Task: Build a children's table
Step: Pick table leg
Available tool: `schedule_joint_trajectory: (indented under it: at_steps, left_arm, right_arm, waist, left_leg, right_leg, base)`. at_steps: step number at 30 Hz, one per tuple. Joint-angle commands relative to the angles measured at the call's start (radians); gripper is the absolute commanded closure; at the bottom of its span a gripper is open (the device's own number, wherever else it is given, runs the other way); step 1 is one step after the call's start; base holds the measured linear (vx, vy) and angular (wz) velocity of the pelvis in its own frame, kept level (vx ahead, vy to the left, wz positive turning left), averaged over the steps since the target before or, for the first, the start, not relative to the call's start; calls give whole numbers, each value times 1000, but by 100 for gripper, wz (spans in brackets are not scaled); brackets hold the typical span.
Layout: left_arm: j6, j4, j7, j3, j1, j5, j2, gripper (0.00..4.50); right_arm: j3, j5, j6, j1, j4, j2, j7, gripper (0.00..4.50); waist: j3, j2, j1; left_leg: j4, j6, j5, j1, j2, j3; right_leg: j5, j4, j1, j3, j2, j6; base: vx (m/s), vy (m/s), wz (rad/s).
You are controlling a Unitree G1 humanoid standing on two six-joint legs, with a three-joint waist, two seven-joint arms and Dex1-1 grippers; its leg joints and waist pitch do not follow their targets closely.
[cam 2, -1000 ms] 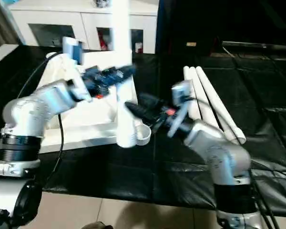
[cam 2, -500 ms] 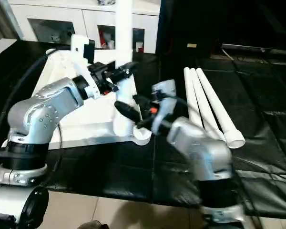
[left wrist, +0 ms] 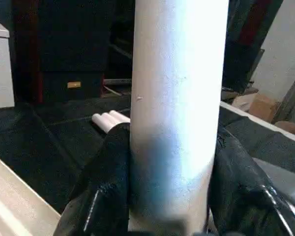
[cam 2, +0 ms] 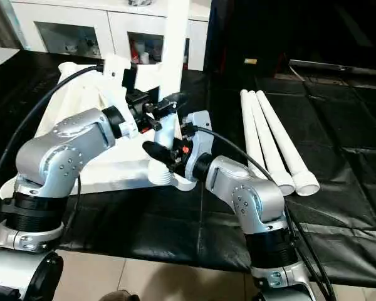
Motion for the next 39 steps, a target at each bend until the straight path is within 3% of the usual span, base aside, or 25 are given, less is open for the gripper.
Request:
schedule_joint_trajectory:
  at_steps: [1,3,12,15,23,24,28,29,33,38,39]
  left_arm:
    - [-14,-29,1,-2,-16,8,0,266]
    - [-15,-30,0,-1,-12,10,1,266]
    - [-20,-35,27,3,-7,23,-6,266]
    - [-7,-22,46,32,-12,2,-27,197]
    - [34,0,9,85,-29,-65,-18,141]
    - [40,5,-4,93,-30,-79,-15,134]
    - [95,40,-81,147,-40,-192,-22,108]
    - [111,53,-128,150,-45,-226,-16,107]
    - [178,75,-210,176,-60,-329,-23,107]
    - [212,115,-298,139,-81,-341,8,107]
    - [214,123,-310,138,-83,-342,12,107]
  right_arm:
    - [-21,8,13,-11,2,-1,-12,224]
    - [-26,15,15,-8,0,6,-14,247]
    - [-30,16,-6,1,0,7,21,255]
    - [-26,23,-7,-5,5,2,46,255]
    - [-45,69,-19,-18,6,-41,165,259]
    - [-50,78,-17,-20,6,-48,182,259]
    - [-61,117,-10,-23,8,-98,303,259]
    - [-64,128,-13,-26,17,-120,348,259]
    - [-64,147,-9,-27,35,-162,431,259]
    - [-42,173,1,-12,14,-226,557,259]
    - [-39,176,0,-9,7,-234,574,259]
  waist:
    - [-80,-4,1]
    - [-80,-4,2]
    - [-81,-3,2]
    - [-81,0,3]
    - [-82,2,5]
    - [-82,7,5]
    - [-83,-2,9]
    - [-83,2,12]
    - [-82,-3,13]
    - [-82,-4,20]
    - [-82,-9,20]
  left_leg:
    - [-66,-5,-14,21,73,-29]
    - [-66,-5,-16,22,73,-28]
    - [-65,-5,-16,22,74,-29]
    - [-64,-2,-17,21,73,-30]
    - [-62,11,-23,21,72,-30]
    - [-62,9,-23,21,72,-31]
    - [-59,18,-21,22,71,-29]
    - [-58,23,-22,23,69,-28]
    - [-58,29,-25,22,71,-28]
    - [-57,43,-35,24,72,-28]
    - [-58,45,-35,23,71,-27]
  right_leg:
    - [51,-55,51,53,-94,-224]
    - [49,-55,52,53,-94,-224]
    - [56,-54,52,52,-94,-227]
    - [59,-53,54,52,-95,-233]
    - [70,-54,55,51,-93,-244]
    - [68,-53,55,51,-94,-244]
    - [82,-52,57,50,-94,-264]
    - [75,-53,57,49,-93,-266]
    - [59,-54,56,49,-95,-275]
    - [31,-56,56,49,-94,-270]
    - [28,-57,57,49,-94,-267]
  base:
    - [0,0,0]
    - [0,0,0]
    - [0,0,0]
    - [0,0,0]
    - [0,0,0]
    - [0,0,0]
    - [0,0,0]
    - [0,0,0]
    - [0,0,0]
    - [0,0,0]
    - [0,0,0]
